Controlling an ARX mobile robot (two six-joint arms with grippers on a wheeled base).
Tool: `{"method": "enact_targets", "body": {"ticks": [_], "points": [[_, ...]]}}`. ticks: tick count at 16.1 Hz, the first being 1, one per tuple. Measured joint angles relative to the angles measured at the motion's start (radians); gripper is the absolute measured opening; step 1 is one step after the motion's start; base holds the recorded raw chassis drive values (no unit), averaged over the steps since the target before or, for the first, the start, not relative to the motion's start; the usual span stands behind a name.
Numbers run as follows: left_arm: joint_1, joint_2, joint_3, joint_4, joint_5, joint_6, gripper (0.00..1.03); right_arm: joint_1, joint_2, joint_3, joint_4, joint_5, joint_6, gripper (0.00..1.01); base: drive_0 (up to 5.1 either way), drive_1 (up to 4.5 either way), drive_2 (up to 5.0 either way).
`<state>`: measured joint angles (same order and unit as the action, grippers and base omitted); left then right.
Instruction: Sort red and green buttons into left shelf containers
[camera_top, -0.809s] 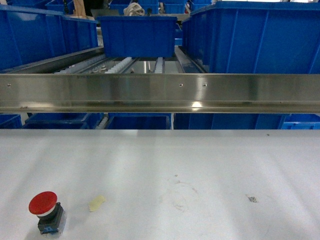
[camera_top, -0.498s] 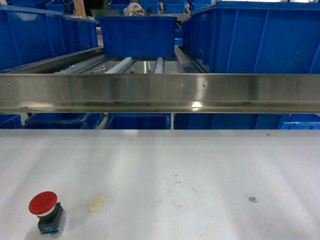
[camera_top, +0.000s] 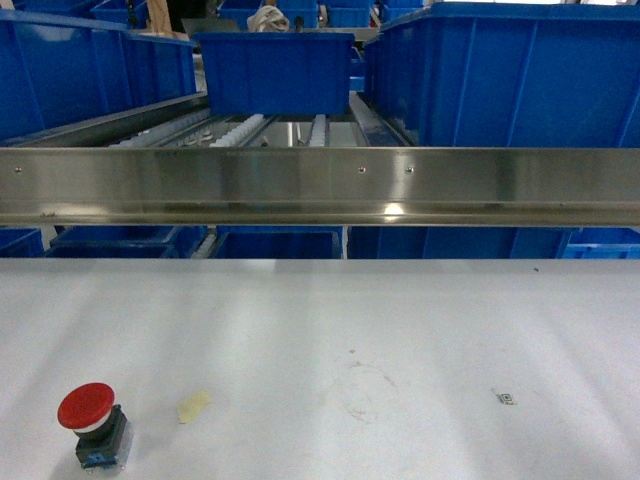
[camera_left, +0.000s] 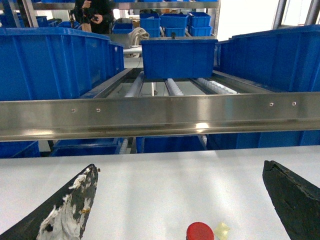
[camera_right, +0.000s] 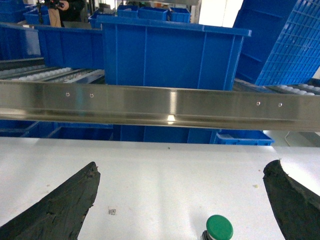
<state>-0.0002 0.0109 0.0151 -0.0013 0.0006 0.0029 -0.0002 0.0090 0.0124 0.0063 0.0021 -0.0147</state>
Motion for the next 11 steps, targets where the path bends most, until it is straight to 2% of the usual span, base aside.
{"method": "enact_targets", "body": {"ticks": [1, 3, 4, 7, 10, 11], "points": [[0.0, 0.034, 0.0, 0.072, 0.01, -0.001, 0.98, -0.011, 0.057, 0.0, 0.088, -0.007, 0.0, 0.98, 0.0, 0.0, 0.0], [-0.019, 0.339, 0.0, 0.344, 0.018, -0.004, 0.98, -0.097, 0.382, 0.001, 0.39, -0.046, 0.016, 0.98, 0.0, 0.0, 0.0], [-0.043, 0.497, 0.001, 0.489, 0.009, -0.004, 0.98, -0.122, 0.554, 0.003, 0.534, -0.061, 0.024, 0.98, 0.0, 0.0, 0.0], [-0.08, 0.739, 0.018, 0.677, 0.001, -0.004, 0.98, -0.126, 0.783, 0.031, 0.696, -0.069, 0.033, 0.98, 0.0, 0.0, 0.0], [-0.106, 0.92, 0.053, 0.75, -0.004, -0.003, 0.98, -0.135, 0.976, 0.059, 0.828, -0.069, 0.05, 0.98, 0.0, 0.0, 0.0], [-0.11, 0.999, 0.068, 0.806, 0.005, -0.005, 0.98, -0.137, 1.081, 0.071, 0.911, -0.051, 0.052, 0.98, 0.0, 0.0, 0.0]]}}
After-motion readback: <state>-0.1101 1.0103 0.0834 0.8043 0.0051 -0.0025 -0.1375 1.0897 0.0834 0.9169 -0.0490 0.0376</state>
